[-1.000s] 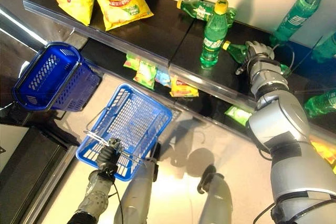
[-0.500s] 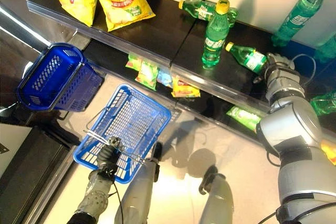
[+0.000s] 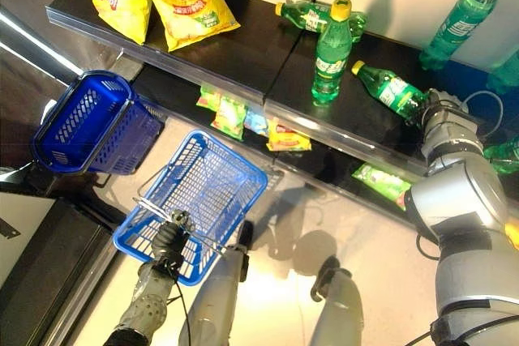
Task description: Pick up the snacks into the basket
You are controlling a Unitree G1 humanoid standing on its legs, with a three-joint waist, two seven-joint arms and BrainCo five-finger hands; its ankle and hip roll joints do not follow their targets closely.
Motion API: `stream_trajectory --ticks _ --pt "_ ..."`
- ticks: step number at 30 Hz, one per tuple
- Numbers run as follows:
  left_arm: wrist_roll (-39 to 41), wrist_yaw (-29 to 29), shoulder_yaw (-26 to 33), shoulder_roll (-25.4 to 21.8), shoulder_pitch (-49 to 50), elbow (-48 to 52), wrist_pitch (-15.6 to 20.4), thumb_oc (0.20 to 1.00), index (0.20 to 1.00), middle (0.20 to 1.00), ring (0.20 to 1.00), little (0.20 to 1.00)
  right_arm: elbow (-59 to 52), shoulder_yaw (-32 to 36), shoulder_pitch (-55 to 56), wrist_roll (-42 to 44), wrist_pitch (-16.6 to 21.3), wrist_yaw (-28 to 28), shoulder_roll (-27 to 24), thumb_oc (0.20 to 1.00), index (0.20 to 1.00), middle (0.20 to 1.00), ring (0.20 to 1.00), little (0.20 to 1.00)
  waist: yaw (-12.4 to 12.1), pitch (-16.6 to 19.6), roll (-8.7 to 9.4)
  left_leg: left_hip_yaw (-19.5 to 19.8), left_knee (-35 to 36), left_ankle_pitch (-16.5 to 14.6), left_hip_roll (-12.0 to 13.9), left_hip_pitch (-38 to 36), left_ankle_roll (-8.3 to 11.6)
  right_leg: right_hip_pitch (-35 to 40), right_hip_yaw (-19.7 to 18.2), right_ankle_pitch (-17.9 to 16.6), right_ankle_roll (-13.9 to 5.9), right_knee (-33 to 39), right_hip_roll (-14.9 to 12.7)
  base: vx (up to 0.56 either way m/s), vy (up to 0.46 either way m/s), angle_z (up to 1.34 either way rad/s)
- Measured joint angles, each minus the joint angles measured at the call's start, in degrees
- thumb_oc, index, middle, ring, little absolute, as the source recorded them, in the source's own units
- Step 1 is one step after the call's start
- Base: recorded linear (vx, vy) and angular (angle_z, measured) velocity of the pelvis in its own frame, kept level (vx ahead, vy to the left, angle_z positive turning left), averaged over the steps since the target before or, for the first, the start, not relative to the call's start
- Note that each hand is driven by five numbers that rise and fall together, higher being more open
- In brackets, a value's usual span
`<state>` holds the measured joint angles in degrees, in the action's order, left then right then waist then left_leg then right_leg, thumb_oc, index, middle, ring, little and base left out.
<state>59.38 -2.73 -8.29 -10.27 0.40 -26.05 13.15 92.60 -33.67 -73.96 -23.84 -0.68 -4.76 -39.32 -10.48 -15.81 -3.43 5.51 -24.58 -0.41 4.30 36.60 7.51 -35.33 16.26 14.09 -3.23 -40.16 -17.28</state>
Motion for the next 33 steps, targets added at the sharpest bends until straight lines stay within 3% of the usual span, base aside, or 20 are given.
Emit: stream_trajectory --ticks 11,15,16,18,22,26,33 --pt "-0.01 0.05 0.09 0.01 -0.44 -0.08 0.14 0.200 0.200 0.200 0.200 0.200 -4.08 -0.67 -0.01 3.69 0.97 -1.38 0.73 0.200 0.200 0.200 0.200 0.200 0.24 0.00 -0.01 -0.44 -0.29 0.08 0.14 0.16 0.14 -0.36 -0.38 -0.02 0.01 -0.11 0.08 0.00 0.000 0.00" --pt "-0.01 0.52 0.24 0.06 -1.40 -0.08 0.55 0.200 0.200 0.200 0.200 0.200 -7.44 2.28 0.68 11.75 1.88 -1.51 1.91 0.200 0.200 0.200 0.200 0.200 1.18 -0.03 0.08 -0.70 -0.79 -0.08 0.41 0.18 0.01 -0.38 -0.76 -0.07 -0.02 -0.03 0.29 0.01 0.018 -0.03" --pt "0.02 0.98 0.62 0.13 -0.99 -0.11 1.30 0.200 0.200 0.200 0.200 0.200 -11.52 8.00 3.05 17.69 2.53 -2.21 3.08 0.200 0.200 0.200 0.200 0.200 0.82 -0.03 0.07 -0.86 -0.97 -0.26 0.45 0.25 -0.12 -0.30 -0.80 -0.08 -0.05 0.01 0.72 0.01 0.008 -0.05" --pt "0.02 1.62 0.66 0.13 -1.36 -0.12 2.01 0.200 0.200 0.200 0.200 0.200 -13.34 9.64 4.21 25.63 4.07 -3.95 5.27 0.200 0.200 0.200 0.200 0.200 1.78 -0.03 0.07 -1.03 -1.36 -0.45 0.55 0.20 -0.07 -0.40 -1.27 -0.20 -0.08 0.09 0.94 0.01 0.027 -0.10" --pt "0.12 2.70 1.06 0.24 -1.77 -0.12 2.89 0.200 0.200 0.200 0.200 0.200 -19.28 12.88 8.65 32.57 4.98 -7.17 8.45 0.200 0.200 0.200 0.200 0.200 2.43 -0.19 0.35 -2.11 -2.95 -1.54 1.27 0.14 -0.39 -0.24 -1.97 -0.42 -0.14 0.12 1.40 0.01 0.036 -0.12" --pt "0.18 3.46 3.36 0.25 -1.57 -0.14 3.61 0.200 0.200 0.200 0.200 0.200 -30.58 14.05 17.13 31.52 5.75 -9.39 9.97 0.200 0.200 0.200 0.200 0.200 3.91 -0.93 1.58 -2.41 -4.80 -2.87 1.60 0.04 -0.56 0.04 -3.06 -0.71 -0.40 0.19 1.99 0.01 0.026 -0.14" --pt "0.16 4.09 5.00 0.23 -1.96 -0.15 4.19 0.200 0.200 0.200 0.200 0.200 -31.93 15.28 19.31 26.84 5.99 -10.92 10.17 0.200 0.200 0.200 0.200 0.200 5.06 -1.67 2.84 -3.59 -5.48 -3.24 1.98 -0.04 -1.00 -0.04 -4.11 -1.96 -0.60 1.26 2.19 0.01 0.025 -0.10"
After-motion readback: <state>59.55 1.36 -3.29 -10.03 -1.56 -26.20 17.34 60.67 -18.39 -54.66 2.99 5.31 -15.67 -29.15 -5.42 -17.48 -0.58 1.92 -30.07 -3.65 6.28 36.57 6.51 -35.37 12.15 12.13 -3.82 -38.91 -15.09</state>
